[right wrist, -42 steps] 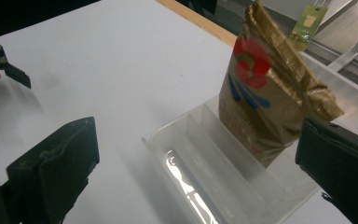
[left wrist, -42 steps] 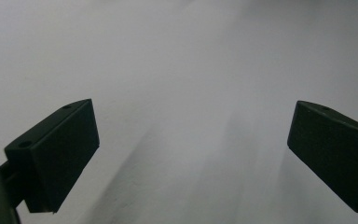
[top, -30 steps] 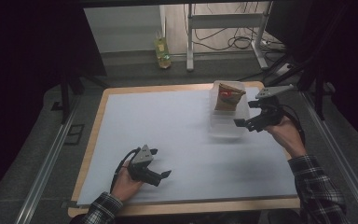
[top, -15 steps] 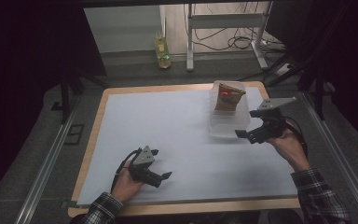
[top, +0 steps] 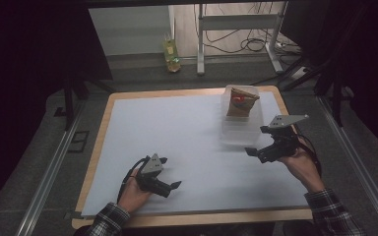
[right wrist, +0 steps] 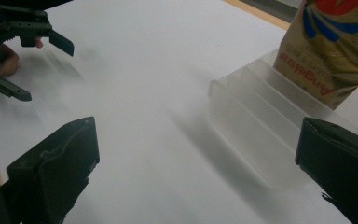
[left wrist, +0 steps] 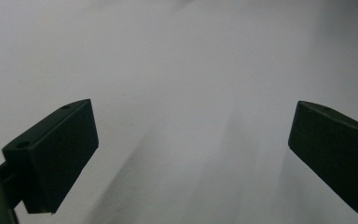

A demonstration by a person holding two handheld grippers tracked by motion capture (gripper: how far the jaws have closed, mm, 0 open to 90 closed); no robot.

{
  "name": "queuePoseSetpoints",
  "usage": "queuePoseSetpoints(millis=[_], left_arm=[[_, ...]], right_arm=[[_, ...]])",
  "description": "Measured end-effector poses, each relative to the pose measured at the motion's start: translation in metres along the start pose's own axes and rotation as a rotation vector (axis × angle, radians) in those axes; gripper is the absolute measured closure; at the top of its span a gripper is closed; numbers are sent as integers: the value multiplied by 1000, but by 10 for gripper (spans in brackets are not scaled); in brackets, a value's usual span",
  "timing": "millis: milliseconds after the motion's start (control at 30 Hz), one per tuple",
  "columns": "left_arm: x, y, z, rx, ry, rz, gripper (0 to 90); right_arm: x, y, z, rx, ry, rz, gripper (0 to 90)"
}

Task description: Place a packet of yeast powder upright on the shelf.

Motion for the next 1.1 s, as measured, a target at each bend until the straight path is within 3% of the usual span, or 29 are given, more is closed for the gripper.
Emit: queuePoseSetpoints(millis=[433,1100], left_arm=[[0,0,0,0,-1,2,16],[-1,0,0,-3,1,1,16]], right_arm=[[7,17,17,-7,-26,-8,0],[21,46,43,-21,-64,31,0]])
Point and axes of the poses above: each handheld gripper's, and its own axes: x roughly forward along the jaws, y roughly out of its underside, z roughly to its left, the point moved 6 cm from there along x, roughly forward along the jaws, and after that the axes turned 13 degrees about x, right-handed, at the moved point
